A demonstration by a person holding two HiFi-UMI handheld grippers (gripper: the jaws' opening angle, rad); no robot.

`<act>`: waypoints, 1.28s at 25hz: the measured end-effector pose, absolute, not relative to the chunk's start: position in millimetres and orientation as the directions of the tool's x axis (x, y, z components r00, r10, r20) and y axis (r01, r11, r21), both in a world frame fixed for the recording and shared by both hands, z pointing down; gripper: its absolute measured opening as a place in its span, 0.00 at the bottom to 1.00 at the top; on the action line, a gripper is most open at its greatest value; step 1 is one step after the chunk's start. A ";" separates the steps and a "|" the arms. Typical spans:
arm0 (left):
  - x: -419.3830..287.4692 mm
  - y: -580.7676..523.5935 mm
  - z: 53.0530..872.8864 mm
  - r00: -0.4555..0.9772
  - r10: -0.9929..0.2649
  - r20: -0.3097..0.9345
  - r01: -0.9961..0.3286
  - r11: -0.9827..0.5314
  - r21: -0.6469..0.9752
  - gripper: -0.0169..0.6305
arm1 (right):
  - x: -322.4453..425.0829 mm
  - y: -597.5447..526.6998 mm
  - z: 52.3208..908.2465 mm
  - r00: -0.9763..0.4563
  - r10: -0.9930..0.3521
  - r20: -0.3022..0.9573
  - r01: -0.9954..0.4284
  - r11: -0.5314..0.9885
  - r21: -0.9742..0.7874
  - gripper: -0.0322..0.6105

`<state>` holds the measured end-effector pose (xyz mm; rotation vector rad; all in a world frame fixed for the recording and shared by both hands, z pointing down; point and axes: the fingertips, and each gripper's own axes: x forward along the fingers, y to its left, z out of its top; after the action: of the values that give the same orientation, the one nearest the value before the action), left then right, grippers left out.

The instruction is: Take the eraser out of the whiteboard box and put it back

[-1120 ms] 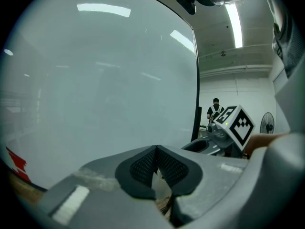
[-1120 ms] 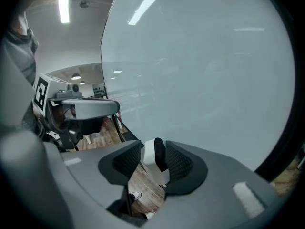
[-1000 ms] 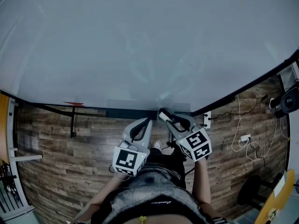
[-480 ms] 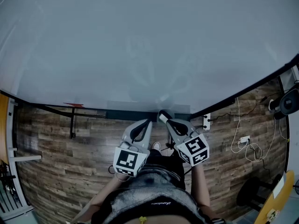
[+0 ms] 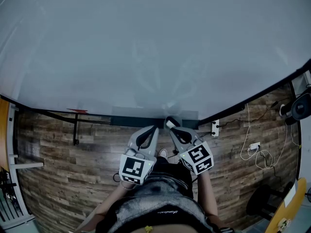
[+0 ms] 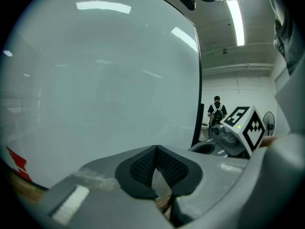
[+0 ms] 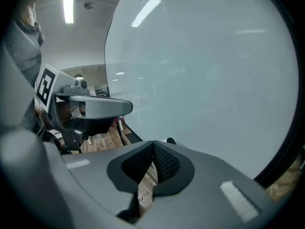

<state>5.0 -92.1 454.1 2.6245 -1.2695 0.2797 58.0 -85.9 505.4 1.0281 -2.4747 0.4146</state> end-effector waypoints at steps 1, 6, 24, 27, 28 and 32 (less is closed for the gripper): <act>5.1 -91.8 454.1 0.610 -0.748 0.262 -0.789 -0.606 0.107 0.03 | 57.1 -85.6 504.3 -0.635 -0.600 0.486 -0.725 0.680 -0.109 0.05; 5.1 -92.9 458.2 0.605 -0.748 0.273 -0.791 -0.602 0.103 0.03 | 47.7 -86.7 494.0 -0.654 -0.623 0.430 -0.723 0.682 -0.111 0.05; 11.6 -89.2 420.5 0.612 -0.768 0.189 -0.791 -0.603 0.108 0.03 | 39.5 -87.0 414.1 -0.676 -0.714 0.180 -0.730 0.682 -0.036 0.05; 11.6 -89.7 408.6 0.620 -0.767 0.165 -0.784 -0.611 0.110 0.03 | 37.6 -85.1 398.6 -0.679 -0.719 0.145 -0.729 0.684 -0.024 0.05; 11.6 -90.2 404.4 0.623 -0.767 0.155 -0.782 -0.613 0.112 0.03 | 37.0 -84.6 393.1 -0.681 -0.720 0.132 -0.729 0.685 -0.021 0.05; 12.2 -91.9 389.9 0.630 -0.767 0.122 -0.776 -0.623 0.095 0.03 | 36.4 -84.7 373.9 -0.679 -0.728 0.090 -0.731 0.683 0.009 0.05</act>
<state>12.2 -91.9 389.9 2.7092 -1.2900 0.1047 36.4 -84.7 373.9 1.2171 -2.8018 0.0419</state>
